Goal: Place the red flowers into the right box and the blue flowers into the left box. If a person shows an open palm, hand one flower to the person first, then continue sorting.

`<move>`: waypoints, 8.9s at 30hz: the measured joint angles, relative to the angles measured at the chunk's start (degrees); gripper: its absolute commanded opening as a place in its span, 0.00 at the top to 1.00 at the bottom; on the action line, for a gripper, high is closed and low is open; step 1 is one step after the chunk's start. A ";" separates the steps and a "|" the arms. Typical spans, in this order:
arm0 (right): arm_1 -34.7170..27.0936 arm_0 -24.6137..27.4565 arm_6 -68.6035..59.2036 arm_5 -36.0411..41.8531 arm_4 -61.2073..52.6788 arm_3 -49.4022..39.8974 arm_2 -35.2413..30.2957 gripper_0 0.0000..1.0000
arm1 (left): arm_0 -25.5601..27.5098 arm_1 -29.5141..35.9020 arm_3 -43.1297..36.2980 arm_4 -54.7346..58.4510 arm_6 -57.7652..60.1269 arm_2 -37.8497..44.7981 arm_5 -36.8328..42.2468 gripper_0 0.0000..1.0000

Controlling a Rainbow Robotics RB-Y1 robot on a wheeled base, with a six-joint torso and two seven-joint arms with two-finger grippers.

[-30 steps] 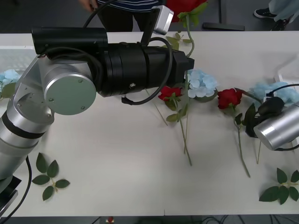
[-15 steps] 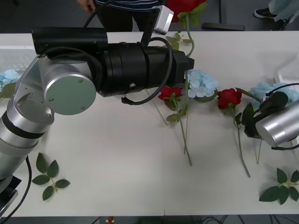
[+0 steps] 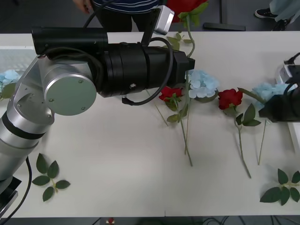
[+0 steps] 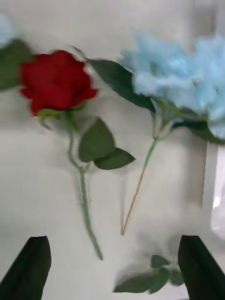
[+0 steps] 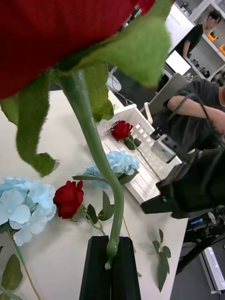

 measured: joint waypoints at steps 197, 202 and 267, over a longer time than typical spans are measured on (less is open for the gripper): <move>17.65 -27.67 40.56 -93.57 -28.46 46.38 16.33 0.00 | 0.00 0.00 -0.05 1.45 -0.03 0.06 -1.30 0.00; 17.65 -27.09 40.56 -93.42 -28.46 46.86 16.75 0.00 | 0.00 0.00 -0.05 1.45 -0.03 0.06 -1.30 0.00; -13.54 0.76 -15.52 -16.76 -14.18 16.84 10.22 0.00 | -7.74 -0.47 16.19 -26.51 37.35 -8.77 15.76 0.00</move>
